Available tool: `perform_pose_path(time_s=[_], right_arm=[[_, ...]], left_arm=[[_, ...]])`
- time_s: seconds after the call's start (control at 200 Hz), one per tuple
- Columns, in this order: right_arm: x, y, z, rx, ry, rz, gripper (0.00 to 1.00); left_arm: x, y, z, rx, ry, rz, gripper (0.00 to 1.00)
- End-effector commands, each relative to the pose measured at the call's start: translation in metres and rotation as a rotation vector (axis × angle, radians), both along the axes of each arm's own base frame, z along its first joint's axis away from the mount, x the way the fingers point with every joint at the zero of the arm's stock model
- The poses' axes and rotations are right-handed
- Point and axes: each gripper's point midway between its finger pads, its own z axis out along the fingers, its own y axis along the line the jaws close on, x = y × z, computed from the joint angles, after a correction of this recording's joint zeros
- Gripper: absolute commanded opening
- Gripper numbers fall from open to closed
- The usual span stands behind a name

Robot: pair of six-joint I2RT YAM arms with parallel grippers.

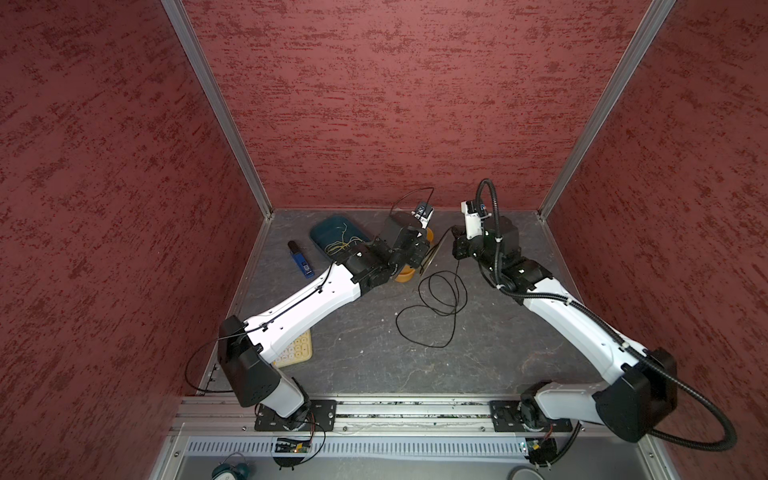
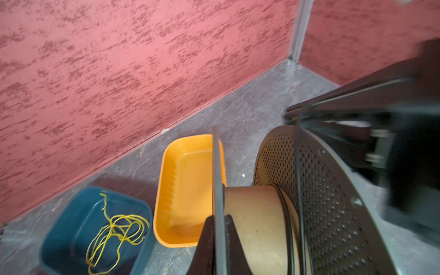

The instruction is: Wrap the cables

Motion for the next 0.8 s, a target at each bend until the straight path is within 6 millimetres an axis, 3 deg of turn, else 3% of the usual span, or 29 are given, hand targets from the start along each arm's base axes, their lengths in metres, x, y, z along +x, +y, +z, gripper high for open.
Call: perform_pose_path(time_s=[0.0,0.175,0.336,0.476,0.671,0.797], right_arm=[[0.019,-0.032,0.003,0.076,0.012,-0.077,0.08],[0.022,-0.050,-0.032,0.149,0.064,-0.081,0.12],[0.009,-0.042,-0.056,0.185,0.081,0.003,0.30],[-0.011,-0.034,-0.064,0.210,0.043,0.081,0.41],[-0.035,-0.037,-0.064,0.247,-0.034,0.100,0.71],[-0.051,-0.035,-0.062,0.261,-0.085,0.139,0.82]], left_arm=[[-0.021,0.007,0.025,-0.048,0.001,-0.076,0.00],[-0.029,0.019,0.048,-0.165,0.028,-0.092,0.00],[-0.030,0.035,0.069,-0.309,0.068,-0.091,0.00],[-0.029,0.042,0.085,-0.376,0.080,-0.087,0.00],[-0.033,0.041,0.112,-0.445,0.077,-0.120,0.00],[-0.032,0.041,0.119,-0.478,0.085,-0.120,0.00]])
